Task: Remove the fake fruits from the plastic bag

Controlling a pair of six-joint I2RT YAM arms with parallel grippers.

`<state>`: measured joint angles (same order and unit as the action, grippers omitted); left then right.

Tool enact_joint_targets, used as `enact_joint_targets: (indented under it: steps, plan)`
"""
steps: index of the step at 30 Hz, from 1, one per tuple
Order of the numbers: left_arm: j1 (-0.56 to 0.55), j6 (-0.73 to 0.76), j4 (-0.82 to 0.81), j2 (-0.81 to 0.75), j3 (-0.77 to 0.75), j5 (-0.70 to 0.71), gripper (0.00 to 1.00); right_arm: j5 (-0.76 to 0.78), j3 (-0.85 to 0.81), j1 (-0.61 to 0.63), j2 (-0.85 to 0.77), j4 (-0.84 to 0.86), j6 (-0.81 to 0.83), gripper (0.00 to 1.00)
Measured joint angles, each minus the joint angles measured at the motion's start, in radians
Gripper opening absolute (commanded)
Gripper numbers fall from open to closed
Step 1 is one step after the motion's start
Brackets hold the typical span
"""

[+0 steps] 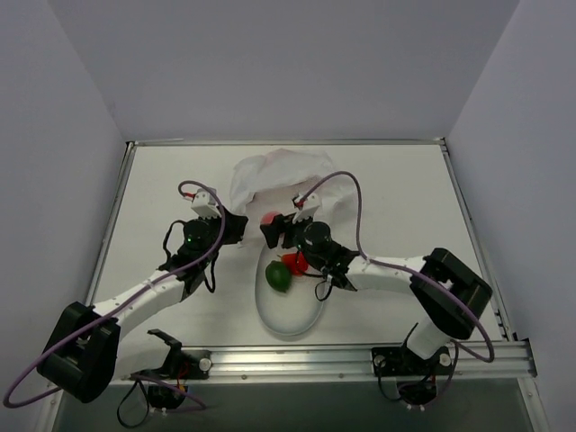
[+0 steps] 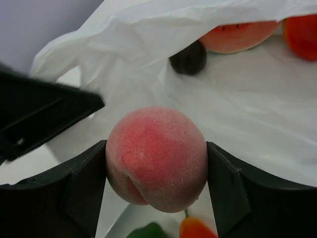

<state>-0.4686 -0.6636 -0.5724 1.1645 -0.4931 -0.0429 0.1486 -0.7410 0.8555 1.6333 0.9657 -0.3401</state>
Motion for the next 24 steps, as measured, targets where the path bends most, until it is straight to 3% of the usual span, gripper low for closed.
enact_joint_targets:
  steps: [4, 10, 15, 21, 23, 24]
  plan:
    - [0.0, 0.016, 0.011, -0.004, 0.0, 0.01, 0.02, 0.047, 0.121, 0.117, -0.186, -0.102, -0.009, 0.33]
    - [0.001, 0.028, 0.016, -0.007, 0.0, 0.017, 0.02, 0.166, 0.216, 0.397, -0.406, -0.239, -0.075, 0.33]
    - [0.001, 0.032, 0.016, -0.007, 0.0, 0.018, 0.02, 0.254, 0.242, 0.508, -0.369, -0.301, -0.143, 0.33]
    - [0.001, 0.032, 0.017, -0.007, 0.0, 0.018, 0.02, 0.328, 0.242, 0.521, -0.256, -0.34, -0.172, 0.34]
    - [0.001, 0.033, 0.017, -0.007, 0.0, 0.018, 0.02, 0.357, 0.241, 0.52, -0.223, -0.346, -0.173, 0.44]
    - [0.001, 0.033, 0.017, -0.007, 0.0, 0.018, 0.02, 0.37, 0.238, 0.52, -0.21, -0.352, -0.173, 0.64]
